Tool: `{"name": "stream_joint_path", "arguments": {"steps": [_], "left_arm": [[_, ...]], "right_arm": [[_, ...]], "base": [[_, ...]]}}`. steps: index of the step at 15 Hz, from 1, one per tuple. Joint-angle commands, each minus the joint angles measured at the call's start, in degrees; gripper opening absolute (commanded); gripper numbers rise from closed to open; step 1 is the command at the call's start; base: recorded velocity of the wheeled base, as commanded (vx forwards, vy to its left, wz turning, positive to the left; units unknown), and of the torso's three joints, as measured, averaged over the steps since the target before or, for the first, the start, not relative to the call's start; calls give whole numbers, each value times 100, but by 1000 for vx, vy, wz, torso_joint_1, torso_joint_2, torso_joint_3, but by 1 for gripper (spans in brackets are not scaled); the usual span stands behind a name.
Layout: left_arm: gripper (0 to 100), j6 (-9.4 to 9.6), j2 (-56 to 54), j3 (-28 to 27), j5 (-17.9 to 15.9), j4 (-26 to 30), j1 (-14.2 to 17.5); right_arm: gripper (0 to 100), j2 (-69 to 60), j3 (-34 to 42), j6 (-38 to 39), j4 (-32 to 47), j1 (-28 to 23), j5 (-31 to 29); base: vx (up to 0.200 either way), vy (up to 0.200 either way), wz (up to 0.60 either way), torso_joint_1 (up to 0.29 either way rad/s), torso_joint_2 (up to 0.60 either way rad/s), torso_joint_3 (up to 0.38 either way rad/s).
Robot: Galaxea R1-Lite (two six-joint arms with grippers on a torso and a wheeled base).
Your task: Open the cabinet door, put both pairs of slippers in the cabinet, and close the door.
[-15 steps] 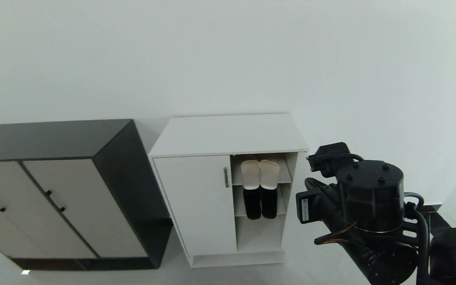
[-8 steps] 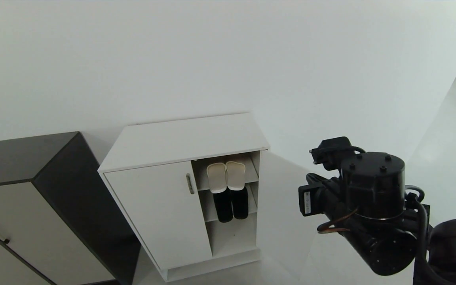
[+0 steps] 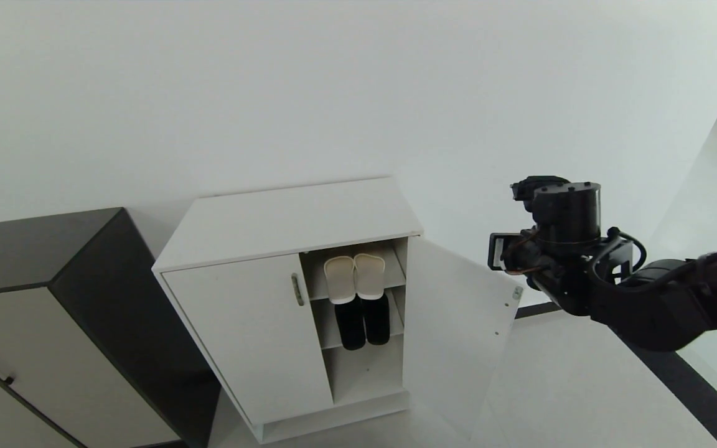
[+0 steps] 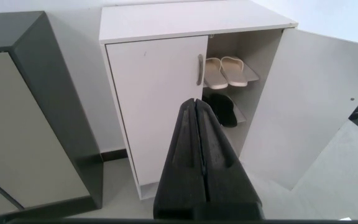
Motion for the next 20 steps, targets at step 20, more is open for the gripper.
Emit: {"name": "stream_joint_path", "arguments": {"steps": [20], "left_arm": [[0,-2,8,0,12,-1,1]], "right_arm": [[0,2081,-1214,219,-74,-865,331]], "base": [[0,0,0,0,0,0]]}}
